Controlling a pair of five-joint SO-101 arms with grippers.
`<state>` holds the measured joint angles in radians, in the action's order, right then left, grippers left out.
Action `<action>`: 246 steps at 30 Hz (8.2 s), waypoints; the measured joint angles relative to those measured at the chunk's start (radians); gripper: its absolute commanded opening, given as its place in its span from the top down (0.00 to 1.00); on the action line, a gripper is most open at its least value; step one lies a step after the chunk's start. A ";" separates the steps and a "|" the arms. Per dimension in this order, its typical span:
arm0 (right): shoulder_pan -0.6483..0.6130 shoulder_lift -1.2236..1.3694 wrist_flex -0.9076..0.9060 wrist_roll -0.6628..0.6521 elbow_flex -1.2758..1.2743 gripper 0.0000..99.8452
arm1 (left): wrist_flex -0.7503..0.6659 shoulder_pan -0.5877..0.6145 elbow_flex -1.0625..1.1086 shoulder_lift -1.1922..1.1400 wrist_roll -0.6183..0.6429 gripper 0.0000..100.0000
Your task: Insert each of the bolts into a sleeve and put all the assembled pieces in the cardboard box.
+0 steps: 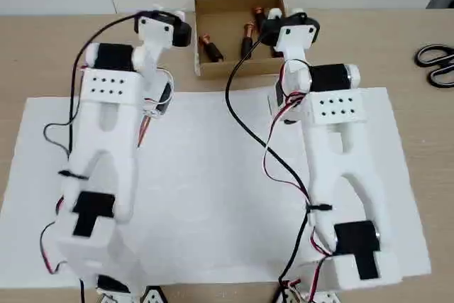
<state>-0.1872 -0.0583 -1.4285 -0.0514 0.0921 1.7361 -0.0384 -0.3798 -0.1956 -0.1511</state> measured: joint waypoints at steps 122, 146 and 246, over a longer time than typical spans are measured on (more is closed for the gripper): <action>-0.431 -1.743 0.583 0.121 -1.471 1.00 | -0.519 -0.405 0.568 0.861 0.661 0.99; -0.430 -1.743 0.583 0.121 -1.505 1.00 | -0.546 -0.477 0.681 0.862 0.661 0.99; -0.433 -1.743 0.583 0.190 -1.507 1.00 | -0.439 -0.582 0.845 0.870 0.661 0.99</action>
<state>-0.6199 -1.8013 -0.8454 0.1389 -1.4147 1.2973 -0.6199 0.4657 0.6743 0.5102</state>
